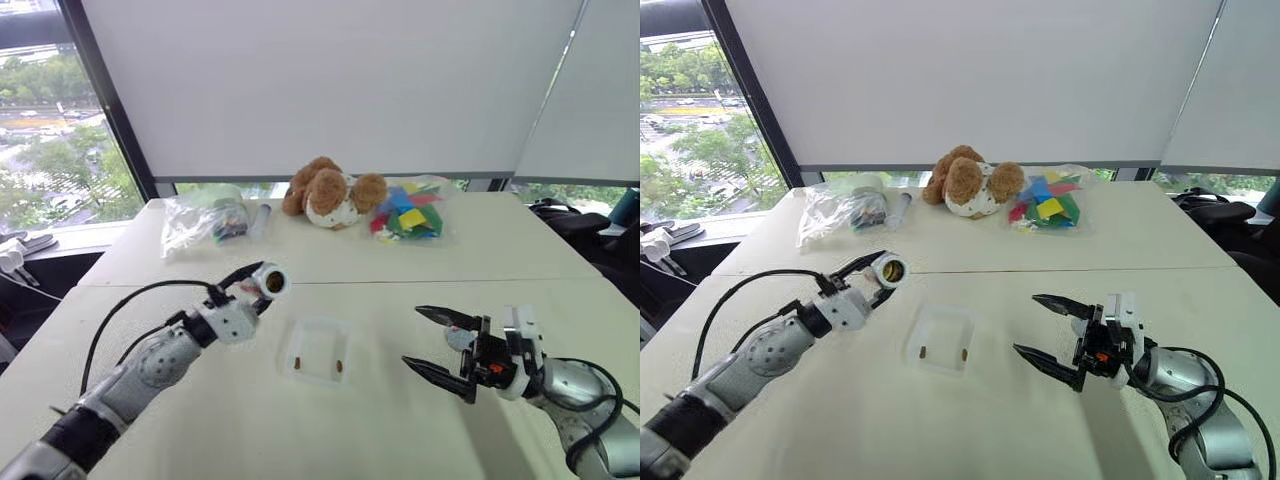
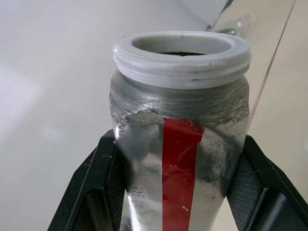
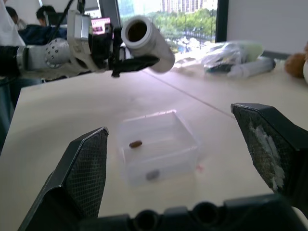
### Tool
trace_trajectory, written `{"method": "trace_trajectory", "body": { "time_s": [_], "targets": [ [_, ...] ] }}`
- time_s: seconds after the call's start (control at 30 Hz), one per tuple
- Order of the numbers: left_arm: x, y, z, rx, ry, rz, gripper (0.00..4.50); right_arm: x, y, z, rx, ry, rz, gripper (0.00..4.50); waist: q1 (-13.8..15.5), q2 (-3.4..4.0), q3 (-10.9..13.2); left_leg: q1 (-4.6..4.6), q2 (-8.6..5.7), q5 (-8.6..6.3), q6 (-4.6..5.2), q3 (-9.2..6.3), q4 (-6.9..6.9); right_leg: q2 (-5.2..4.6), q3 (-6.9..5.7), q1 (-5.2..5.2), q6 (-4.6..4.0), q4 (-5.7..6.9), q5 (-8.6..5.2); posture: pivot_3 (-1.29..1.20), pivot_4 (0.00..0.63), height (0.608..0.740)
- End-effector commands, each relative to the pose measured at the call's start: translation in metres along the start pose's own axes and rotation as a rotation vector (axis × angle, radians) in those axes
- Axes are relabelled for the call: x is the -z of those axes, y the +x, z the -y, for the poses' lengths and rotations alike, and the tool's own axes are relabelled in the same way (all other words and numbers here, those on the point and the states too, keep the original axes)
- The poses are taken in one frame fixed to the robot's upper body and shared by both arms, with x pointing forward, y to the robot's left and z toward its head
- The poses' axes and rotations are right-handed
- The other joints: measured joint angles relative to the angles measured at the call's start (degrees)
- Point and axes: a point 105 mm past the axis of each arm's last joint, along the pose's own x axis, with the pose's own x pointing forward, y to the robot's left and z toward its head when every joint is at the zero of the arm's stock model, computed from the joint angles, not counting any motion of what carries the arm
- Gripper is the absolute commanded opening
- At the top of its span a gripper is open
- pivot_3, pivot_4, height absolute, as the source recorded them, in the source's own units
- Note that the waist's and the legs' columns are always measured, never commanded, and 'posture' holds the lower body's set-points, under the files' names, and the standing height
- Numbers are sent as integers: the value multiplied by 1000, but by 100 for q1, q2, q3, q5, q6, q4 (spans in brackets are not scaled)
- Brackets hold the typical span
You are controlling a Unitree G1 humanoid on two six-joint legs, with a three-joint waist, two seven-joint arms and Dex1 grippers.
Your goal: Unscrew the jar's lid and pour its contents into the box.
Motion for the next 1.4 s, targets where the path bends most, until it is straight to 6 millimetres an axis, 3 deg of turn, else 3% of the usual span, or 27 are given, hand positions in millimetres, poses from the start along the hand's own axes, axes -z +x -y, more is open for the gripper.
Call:
{"method": "trace_trajectory", "body": {
  "time_s": [0.03,0.1,0.13,0.3,0.47,0.63,0.87,1.03,1.23,1.4],
  "targets": [
    [11,-25,-28,-100,-407,-89,2122,-14,4,-1,-55,-91,78,4463,-38,1,0,1,2,0,0,0,-2,3,0,0,0,0,0,0,150,740],
    [15,-42,-40,-209,-751,-62,2122,-17,9,-1,-74,-125,108,4463,-59,1,0,3,6,0,0,-1,-5,5,0,0,0,-1,0,0,150,740],
    [25,-60,-44,-271,-789,-81,2122,-19,14,-3,-112,-148,119,4463,-52,1,0,3,6,0,0,-2,-4,5,0,0,-1,-1,0,0,150,740],
    [66,-120,-55,-493,-832,-188,2122,-21,29,-4,-197,-167,154,4463,-29,0,-2,6,8,0,0,1,-4,9,1,2,-6,-2,1,0,150,740],
    [86,-144,-62,-604,-719,-249,2122,-17,34,-4,-206,-158,157,4463,113,-8,-7,6,4,0,-2,0,5,8,-1,15,-7,-12,2,0,150,740],
    [95,-149,-63,-669,-735,-230,2122,-14,35,-3,-196,-147,154,4463,109,-13,-10,5,4,0,-3,0,5,7,0,14,-9,-14,3,0,150,740],
    [105,-146,-49,-630,-718,-275,2122,-12,36,-2,-184,-136,144,4463,86,-12,-11,5,6,0,-4,3,1,7,1,7,-9,-11,4,0,150,740],
    [106,-148,-44,-600,-717,-292,4469,-13,31,0,-172,-132,125,4500,94,-13,-11,5,6,0,-4,4,1,7,1,7,-9,-12,4,0,150,740],
    [109,-161,-35,-566,-701,-353,4469,-12,17,0,-138,-118,82,4500,101,-13,-11,5,7,0,-4,4,-1,6,2,7,-10,-14,4,0,150,740],
    [103,-185,-35,-486,-650,-406,4469,-10,-12,2,-77,-110,-12,4500,107,-14,-11,3,7,-1,-4,4,-3,4,2,6,-13,-16,2,0,150,740]
  ]
}}
